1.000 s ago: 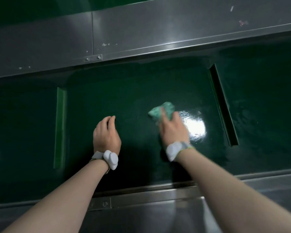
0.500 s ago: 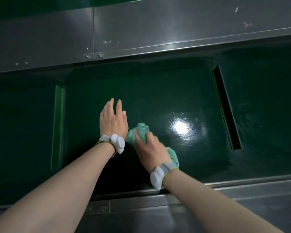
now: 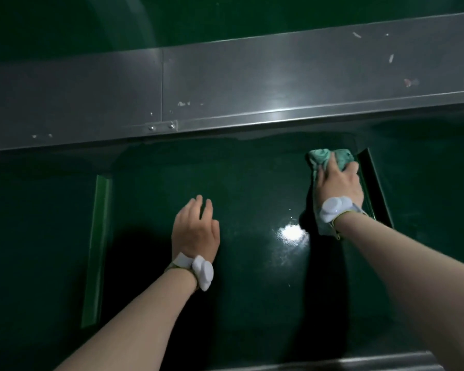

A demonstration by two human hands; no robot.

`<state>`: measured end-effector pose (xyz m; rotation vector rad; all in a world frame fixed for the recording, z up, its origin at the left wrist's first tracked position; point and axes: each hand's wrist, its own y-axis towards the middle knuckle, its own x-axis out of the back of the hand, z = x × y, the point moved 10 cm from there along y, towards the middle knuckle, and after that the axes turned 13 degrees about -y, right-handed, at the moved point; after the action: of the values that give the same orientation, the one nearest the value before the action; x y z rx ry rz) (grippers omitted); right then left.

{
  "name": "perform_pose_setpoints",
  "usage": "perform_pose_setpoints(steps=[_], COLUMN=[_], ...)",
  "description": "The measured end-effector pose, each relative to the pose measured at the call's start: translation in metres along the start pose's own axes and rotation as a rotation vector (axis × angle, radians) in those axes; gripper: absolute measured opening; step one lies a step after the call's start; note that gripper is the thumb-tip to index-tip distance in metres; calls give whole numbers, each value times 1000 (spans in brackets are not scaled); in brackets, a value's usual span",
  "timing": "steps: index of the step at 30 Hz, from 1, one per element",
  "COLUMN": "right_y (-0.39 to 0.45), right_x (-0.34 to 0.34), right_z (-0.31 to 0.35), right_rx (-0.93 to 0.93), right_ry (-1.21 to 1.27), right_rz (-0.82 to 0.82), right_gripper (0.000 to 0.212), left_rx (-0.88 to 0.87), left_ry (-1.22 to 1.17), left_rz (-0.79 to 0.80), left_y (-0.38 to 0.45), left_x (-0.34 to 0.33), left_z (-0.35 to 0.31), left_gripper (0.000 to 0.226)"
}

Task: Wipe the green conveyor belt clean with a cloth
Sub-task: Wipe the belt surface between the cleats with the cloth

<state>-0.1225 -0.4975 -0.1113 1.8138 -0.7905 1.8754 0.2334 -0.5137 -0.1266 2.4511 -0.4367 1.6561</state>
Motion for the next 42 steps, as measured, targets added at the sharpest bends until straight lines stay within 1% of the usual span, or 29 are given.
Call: perform_pose_setpoints(steps=[2,4,7,10,12,13,15,17,21,25,27,30,31,33,35,37,39,40,42], right_y=[17,17,1,-29,-48,-52,-49,-33,19,56,67,59,48,10,-44,-106,-159,-172,-170], right_x=[-1,-4,-15,-27,-32,-32,-25,-19,-7,6,6,0,-3,-11,-23,-37,-43,-44,-39], right_z=[21,57,132,217,257,266,265,242,149,49,25,29,45,86,131,166,186,189,179], right_rx=[-34,16,194,424,549,587,642,645,411,106,27,-52,-41,62,213,351,482,534,607], right_ry=[20,12,-24,-4,-12,-23,-37,-39,14,-24,-53,-5,21,48,61,49,51,55,57], right_rz=[-3,-21,-27,18,58,60,34,19,-12,-62,-46,-35,-38,-47,11,90,125,134,90], right_gripper=[55,54,53,55,56,56,56,56,49,42,42,45,45,48,53,56,59,60,58], left_rx=[-24,-67,-127,-148,-156,-161,-156,-143,-123,-123,-126,-136,-137,-137,-124,-109,-95,-89,-85], left_ry=[6,24,53,46,29,21,18,32,37,20,27,32,30,25,35,46,43,31,24], left_rz=[7,-5,-15,-59,-103,-115,-120,-108,-75,-83,-85,-83,-79,-58,-51,-76,-99,-94,-54], left_y=[5,7,7,4,4,3,3,3,3,2,1,1,3,5,5,5,3,2,-4], left_x=[2,4,2,3,5,5,6,6,5,6,6,6,6,5,3,3,4,3,1], left_z=[4,7,9,10,10,9,9,11,10,10,10,7,7,7,8,7,6,6,4], left_gripper=[50,49,49,49,48,47,47,48,49,48,47,47,46,44,44,42,39,39,46])
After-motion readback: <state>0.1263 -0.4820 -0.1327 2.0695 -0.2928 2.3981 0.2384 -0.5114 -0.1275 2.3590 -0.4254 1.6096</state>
